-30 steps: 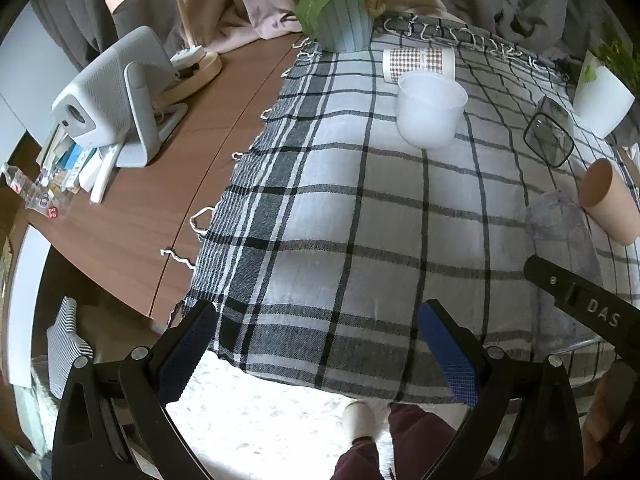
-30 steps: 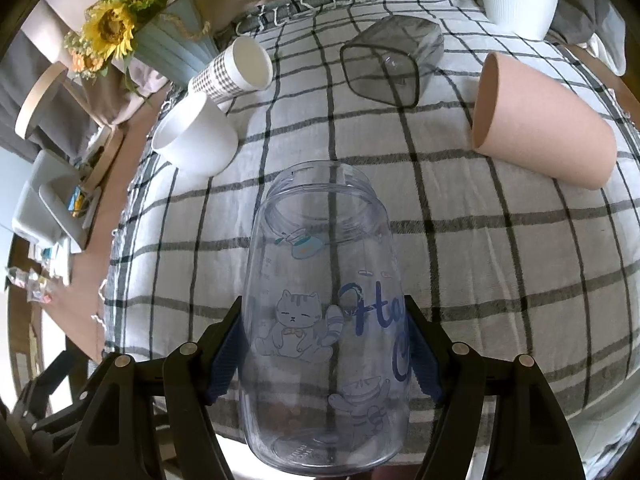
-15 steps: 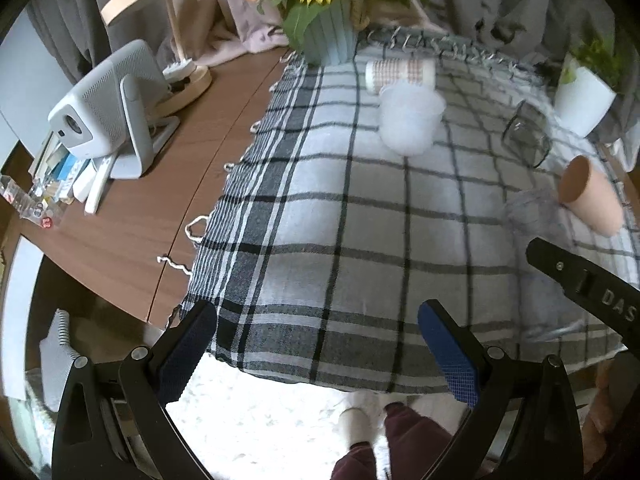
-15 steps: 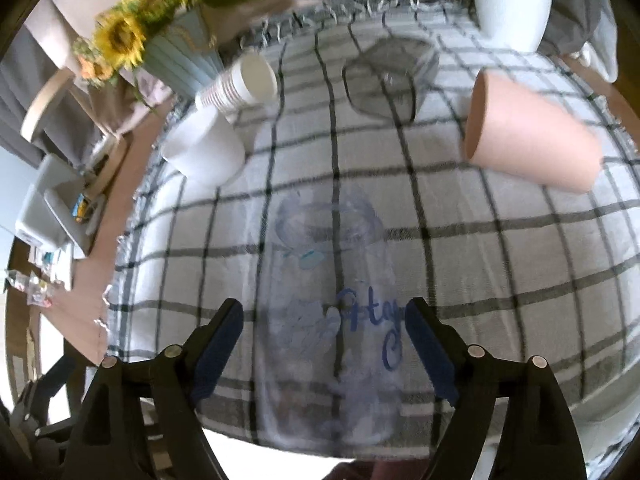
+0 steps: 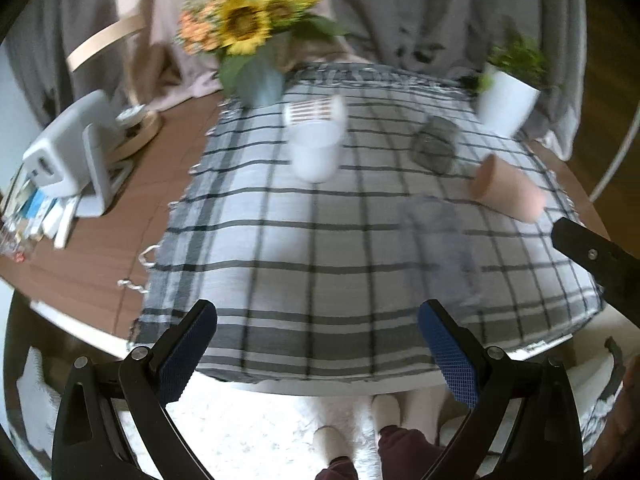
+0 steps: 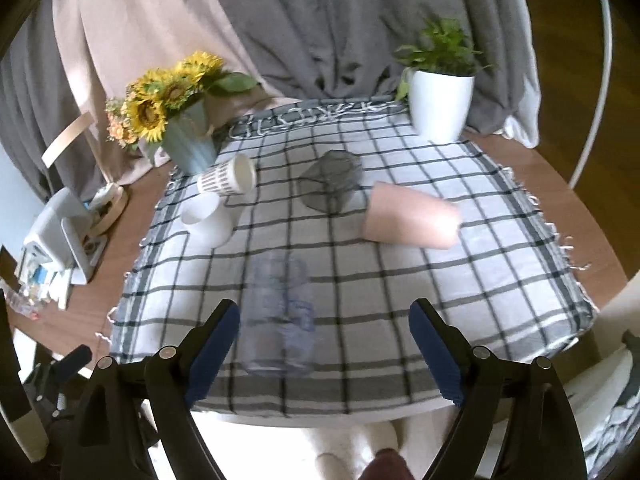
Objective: Flip cup upside down
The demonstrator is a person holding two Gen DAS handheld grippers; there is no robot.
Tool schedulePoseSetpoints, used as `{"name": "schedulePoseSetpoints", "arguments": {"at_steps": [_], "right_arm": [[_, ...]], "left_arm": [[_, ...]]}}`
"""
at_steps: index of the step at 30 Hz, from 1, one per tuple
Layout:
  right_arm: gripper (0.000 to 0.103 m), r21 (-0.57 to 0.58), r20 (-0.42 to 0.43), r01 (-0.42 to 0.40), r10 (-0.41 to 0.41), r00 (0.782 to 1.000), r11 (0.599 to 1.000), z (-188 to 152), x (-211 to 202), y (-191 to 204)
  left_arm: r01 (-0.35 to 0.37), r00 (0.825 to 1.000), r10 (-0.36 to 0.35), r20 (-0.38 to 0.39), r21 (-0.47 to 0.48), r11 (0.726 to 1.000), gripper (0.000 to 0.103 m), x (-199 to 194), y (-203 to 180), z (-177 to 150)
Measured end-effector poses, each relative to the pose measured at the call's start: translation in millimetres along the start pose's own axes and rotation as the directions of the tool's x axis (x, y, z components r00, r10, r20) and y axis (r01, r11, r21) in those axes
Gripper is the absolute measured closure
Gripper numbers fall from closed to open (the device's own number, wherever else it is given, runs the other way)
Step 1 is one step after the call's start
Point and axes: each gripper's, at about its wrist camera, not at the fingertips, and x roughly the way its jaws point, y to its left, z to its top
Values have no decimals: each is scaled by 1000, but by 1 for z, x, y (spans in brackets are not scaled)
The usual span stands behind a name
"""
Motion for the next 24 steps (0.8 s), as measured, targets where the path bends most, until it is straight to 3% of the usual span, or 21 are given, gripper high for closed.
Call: {"name": "schedulePoseSetpoints", "arguments": {"at_steps": [4,7,17,24], "right_arm": [[16,17,-28,26,-26,999,1000,-3,0,-24],[16,-2,-56,43,-43,998,999,-4,4,-40],[16,-74,-113,70,-78,991,995,1,27,-80],[16,-102,-143,42,-56,988,994,7,45,-94]], "left_arm": [[30,999,-31,9,73,997,0,1,-29,-8],[50,999,-51,10,74,996,0,6,-45,-12],[92,995,-93,-21,-30,995,2,43,-80,-19],[40,999,-41,-16,-81,996,9,60,-85,-14]]}}
